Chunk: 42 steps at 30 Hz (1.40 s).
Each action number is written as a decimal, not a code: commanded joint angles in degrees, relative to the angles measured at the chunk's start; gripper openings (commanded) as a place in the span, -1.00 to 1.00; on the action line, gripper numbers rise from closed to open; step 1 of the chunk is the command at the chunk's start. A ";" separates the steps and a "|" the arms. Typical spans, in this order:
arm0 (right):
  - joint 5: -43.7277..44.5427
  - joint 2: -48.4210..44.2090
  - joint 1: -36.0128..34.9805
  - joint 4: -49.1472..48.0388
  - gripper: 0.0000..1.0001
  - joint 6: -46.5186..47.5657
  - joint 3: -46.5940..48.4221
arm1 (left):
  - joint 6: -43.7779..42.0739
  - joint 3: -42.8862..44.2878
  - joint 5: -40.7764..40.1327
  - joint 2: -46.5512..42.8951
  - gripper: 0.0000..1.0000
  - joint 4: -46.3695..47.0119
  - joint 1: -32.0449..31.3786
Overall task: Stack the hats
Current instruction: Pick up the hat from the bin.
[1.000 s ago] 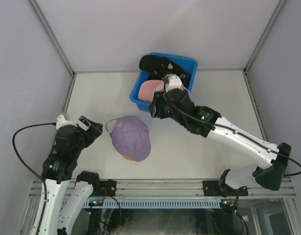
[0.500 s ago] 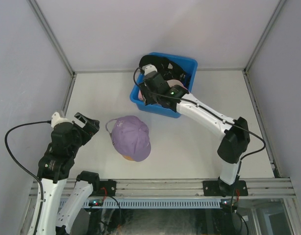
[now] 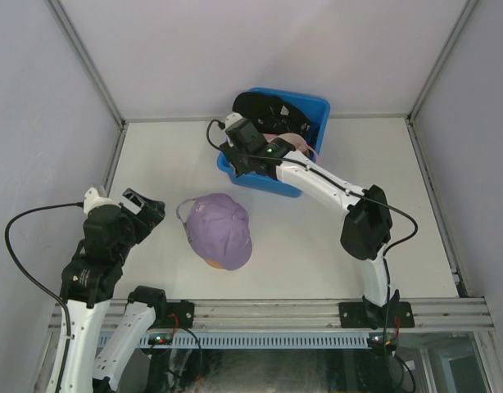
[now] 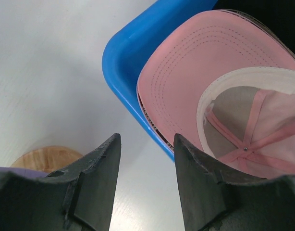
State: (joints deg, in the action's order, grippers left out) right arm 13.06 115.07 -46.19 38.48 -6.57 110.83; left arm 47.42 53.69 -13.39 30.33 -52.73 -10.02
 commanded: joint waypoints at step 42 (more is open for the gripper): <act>-0.15 9.23 3.75 4.56 -1.00 7.02 12.84 | 0.30 1.64 -0.71 1.27 0.93 4.39 0.36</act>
State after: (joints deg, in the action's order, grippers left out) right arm 11.57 125.38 -42.74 41.63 0.84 121.75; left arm 47.44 53.71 -13.39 31.48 -51.07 -10.02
